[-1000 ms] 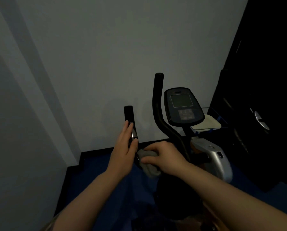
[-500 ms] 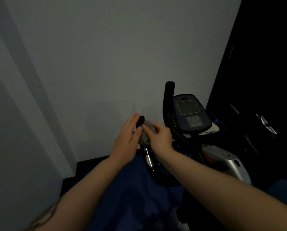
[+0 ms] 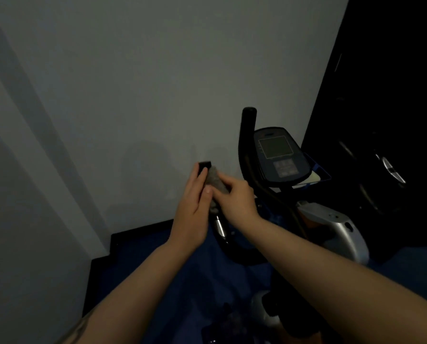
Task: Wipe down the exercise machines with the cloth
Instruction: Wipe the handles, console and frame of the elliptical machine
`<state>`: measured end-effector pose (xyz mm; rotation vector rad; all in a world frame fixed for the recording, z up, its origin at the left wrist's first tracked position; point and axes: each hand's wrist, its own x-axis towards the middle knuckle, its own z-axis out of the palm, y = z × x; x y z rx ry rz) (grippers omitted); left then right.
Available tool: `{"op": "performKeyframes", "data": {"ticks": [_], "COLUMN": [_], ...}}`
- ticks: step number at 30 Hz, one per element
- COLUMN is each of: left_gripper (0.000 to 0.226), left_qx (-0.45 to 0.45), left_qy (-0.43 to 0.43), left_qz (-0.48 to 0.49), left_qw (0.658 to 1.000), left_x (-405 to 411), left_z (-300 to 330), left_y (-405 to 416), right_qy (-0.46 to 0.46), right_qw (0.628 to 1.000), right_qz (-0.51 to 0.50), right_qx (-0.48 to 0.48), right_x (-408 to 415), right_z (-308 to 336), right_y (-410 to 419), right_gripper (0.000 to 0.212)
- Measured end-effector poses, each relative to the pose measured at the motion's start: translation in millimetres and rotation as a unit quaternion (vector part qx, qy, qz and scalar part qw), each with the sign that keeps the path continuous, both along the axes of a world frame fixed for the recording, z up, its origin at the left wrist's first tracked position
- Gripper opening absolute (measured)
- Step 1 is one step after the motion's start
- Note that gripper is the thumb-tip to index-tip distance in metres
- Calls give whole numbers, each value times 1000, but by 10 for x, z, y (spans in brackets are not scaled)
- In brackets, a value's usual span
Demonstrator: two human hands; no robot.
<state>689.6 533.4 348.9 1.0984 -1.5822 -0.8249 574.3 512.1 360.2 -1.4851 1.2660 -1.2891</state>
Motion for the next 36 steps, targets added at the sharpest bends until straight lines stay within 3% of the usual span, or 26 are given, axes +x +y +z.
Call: {"op": "performKeyframes", "data": {"ticks": [4, 7, 9, 12, 14, 17, 22, 25, 27, 30, 32, 36], "left_gripper": [53, 55, 52, 43, 42, 40, 38, 35, 33, 32, 30, 23], "left_qx": [0, -20, -24, 4, 19, 24, 28, 18, 6, -2, -17, -60], "left_qy": [-31, -83, -94, -54, -30, -12, -20, -35, -68, -137, -137, -154], "left_qz": [10, 23, 44, 73, 92, 119, 102, 96, 114, 160, 193, 218], "left_qw": [999, 996, 994, 996, 995, 993, 994, 995, 991, 978, 971, 962], "left_x": [-211, -439, -530, -588, -630, -756, -1054, -1182, -1249, -1326, -1351, -1380], "left_z": [-172, -304, -332, -263, -218, -200, -160, -83, -67, -94, -108, -148], "left_y": [183, 358, 437, 508, 573, 710, 927, 1007, 1066, 1125, 1163, 1254], "right_qy": [158, 286, 396, 573, 601, 593, 561, 482, 408, 246, 205, 204], "right_qw": [984, 940, 880, 746, 723, 732, 760, 817, 872, 960, 974, 976], "right_qz": [85, 184, 260, 319, 310, 275, 294, 304, 256, 88, 20, -19], "right_qx": [6, 1, -31, -115, -145, -194, -146, -89, -82, -97, -98, -78], "right_x": [-382, -691, -917, -1260, -1415, -1444, -1488, -1683, -1877, -2046, -1984, -1782], "right_z": [-86, -132, -61, 111, 136, 28, 84, 272, 366, 371, 258, -224], "right_y": [262, 432, 491, 436, 440, 535, 523, 531, 537, 491, 469, 609], "right_gripper": [25, 21, 22, 27, 31, 34, 34, 33, 34, 32, 29, 23]}}
